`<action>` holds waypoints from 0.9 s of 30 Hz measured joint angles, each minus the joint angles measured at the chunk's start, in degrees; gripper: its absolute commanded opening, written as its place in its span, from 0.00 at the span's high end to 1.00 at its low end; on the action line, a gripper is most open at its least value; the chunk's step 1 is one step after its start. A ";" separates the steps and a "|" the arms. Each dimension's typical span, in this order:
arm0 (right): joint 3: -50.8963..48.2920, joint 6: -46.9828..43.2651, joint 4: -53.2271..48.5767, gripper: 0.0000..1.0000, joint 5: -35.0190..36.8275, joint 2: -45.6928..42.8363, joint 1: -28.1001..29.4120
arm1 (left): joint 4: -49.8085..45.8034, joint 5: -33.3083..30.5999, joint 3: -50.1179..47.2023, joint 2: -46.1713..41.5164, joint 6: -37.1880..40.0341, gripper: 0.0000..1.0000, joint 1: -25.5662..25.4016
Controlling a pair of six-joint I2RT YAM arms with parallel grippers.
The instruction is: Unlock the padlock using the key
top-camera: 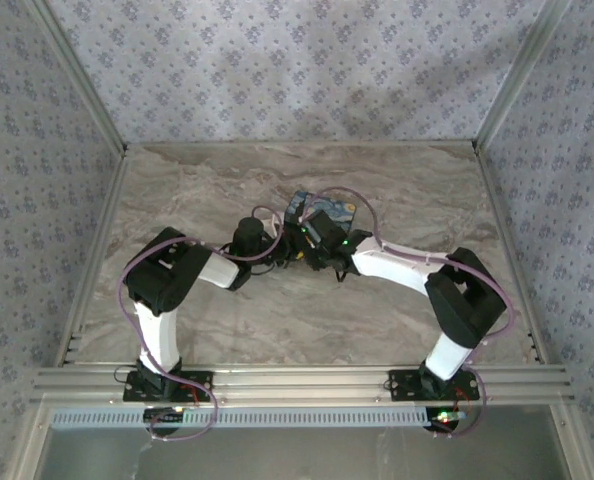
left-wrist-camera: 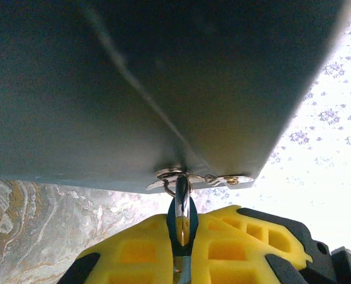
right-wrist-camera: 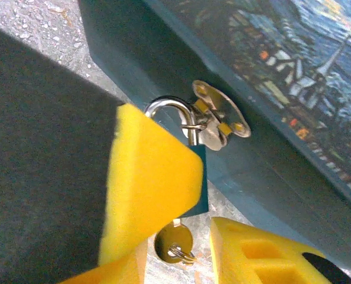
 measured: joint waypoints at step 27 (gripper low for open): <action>-2.73 2.12 1.07 0.61 -8.17 0.15 -0.85 | -1.97 0.31 -2.08 0.00 3.28 0.95 0.11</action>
